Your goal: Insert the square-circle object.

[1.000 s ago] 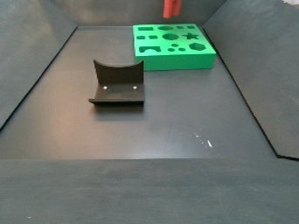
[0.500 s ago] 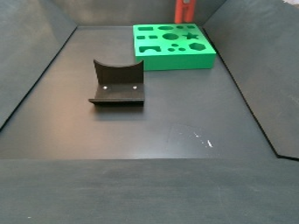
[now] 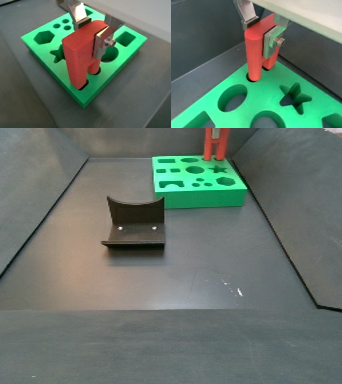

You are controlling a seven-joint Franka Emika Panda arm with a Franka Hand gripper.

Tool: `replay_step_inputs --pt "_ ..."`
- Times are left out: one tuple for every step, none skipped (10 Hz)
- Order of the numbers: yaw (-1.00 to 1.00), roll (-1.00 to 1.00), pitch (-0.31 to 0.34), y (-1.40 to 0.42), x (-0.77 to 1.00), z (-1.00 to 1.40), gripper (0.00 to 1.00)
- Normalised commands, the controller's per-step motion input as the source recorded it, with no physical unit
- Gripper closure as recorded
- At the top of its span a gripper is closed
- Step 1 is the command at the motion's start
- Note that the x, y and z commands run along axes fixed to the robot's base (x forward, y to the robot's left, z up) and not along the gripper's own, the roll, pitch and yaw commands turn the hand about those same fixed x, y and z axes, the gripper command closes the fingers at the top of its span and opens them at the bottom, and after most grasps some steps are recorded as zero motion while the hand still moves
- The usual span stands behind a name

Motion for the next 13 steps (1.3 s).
replay_step_inputs --pt "0.00 0.10 -0.050 0.00 -0.10 -0.17 1.00" --pt "0.03 0.10 -0.096 -0.01 -0.02 -0.37 1.00" --pt "0.35 0.09 -0.107 0.00 0.00 -0.47 1.00" --pt "0.67 0.02 -0.109 0.00 -0.02 -0.43 1.00" --pt "0.46 0.01 -0.036 -0.03 0.02 -0.39 1.00" --pt "0.00 0.11 0.026 -0.05 0.36 -0.38 1.00" --pt "-0.22 0.17 0.071 0.00 0.38 -0.35 1.00" --pt "-0.49 0.13 0.059 0.00 0.25 -0.35 1.00" --pt "-0.45 0.05 0.000 -0.02 0.07 -0.41 1.00" --pt "0.00 0.00 -0.050 0.00 -0.20 -0.38 1.00" --pt "0.10 -0.05 -0.114 0.00 -0.38 -0.22 1.00" --pt "0.26 -0.12 -0.113 0.01 -0.33 -0.11 1.00" --pt "0.27 -0.10 -0.099 0.00 -0.29 -0.08 1.00"
